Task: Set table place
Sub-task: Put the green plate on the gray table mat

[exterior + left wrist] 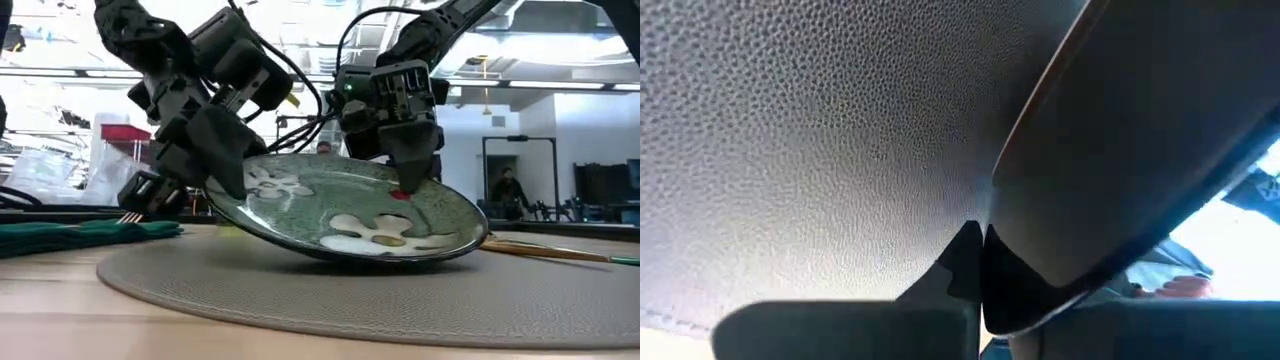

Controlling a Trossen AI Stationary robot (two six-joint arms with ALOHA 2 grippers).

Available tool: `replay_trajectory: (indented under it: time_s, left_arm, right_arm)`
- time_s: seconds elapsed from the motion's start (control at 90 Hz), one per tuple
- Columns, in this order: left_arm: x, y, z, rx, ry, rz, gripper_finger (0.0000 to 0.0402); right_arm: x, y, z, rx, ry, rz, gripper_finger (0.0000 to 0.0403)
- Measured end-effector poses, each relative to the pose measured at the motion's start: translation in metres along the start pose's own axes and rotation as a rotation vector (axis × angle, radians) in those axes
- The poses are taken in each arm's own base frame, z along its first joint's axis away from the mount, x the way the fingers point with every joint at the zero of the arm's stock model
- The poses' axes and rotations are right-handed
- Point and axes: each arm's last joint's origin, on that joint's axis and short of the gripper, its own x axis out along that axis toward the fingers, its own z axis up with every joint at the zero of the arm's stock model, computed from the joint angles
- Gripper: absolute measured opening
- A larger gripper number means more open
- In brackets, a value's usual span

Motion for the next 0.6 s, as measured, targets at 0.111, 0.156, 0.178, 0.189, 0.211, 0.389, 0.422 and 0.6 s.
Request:
replay_trajectory:
  time_s: [0.111, 0.156, 0.178, 0.189, 0.211, 0.389, 0.422, 0.6]
  left_arm:
    - [-0.0008, -0.0001, 0.0015, 0.008, -0.001, -0.007, 0.0]
    - [-0.001, -0.0001, 0.0018, 0.007, 0.001, -0.009, 0.0]
    - [-0.001, -0.0001, 0.0019, 0.007, 0.003, -0.01, 0.0]
    - [-0.001, -0.0002, 0.0018, 0.007, 0.004, -0.01, 0.0001]
    - [-0.0011, -0.0002, 0.0019, 0.007, 0.005, -0.011, 0.0003]
    - [-0.001, 0.0005, 0.0019, 0.029, 0.007, -0.008, 0.0041]
    - [-0.001, 0.0007, 0.0018, 0.031, 0.007, -0.005, 0.005]
    - [-0.0011, 0.0047, 0.0012, 0.061, 0.005, 0.034, 0.0088]
  right_arm:
    - [-0.0002, -0.0003, 0.0002, -0.019, -0.003, -0.003, 0.0005]
    - [-0.0008, -0.0008, 0.0005, -0.029, -0.005, -0.003, 0.001]
    - [-0.0011, -0.0012, 0.0006, -0.033, -0.005, -0.003, 0.0013]
    - [-0.0011, -0.0013, 0.0006, -0.034, -0.006, -0.003, 0.0015]
    - [-0.0011, -0.0013, 0.0007, -0.041, -0.006, -0.002, 0.0019]
    - [-0.0015, -0.0016, 0.0013, -0.05, -0.016, -0.023, 0.0063]
    - [-0.0015, -0.0016, 0.0014, -0.051, -0.018, -0.025, 0.0071]
    - [-0.0017, -0.002, 0.0016, -0.049, -0.023, -0.043, 0.011]
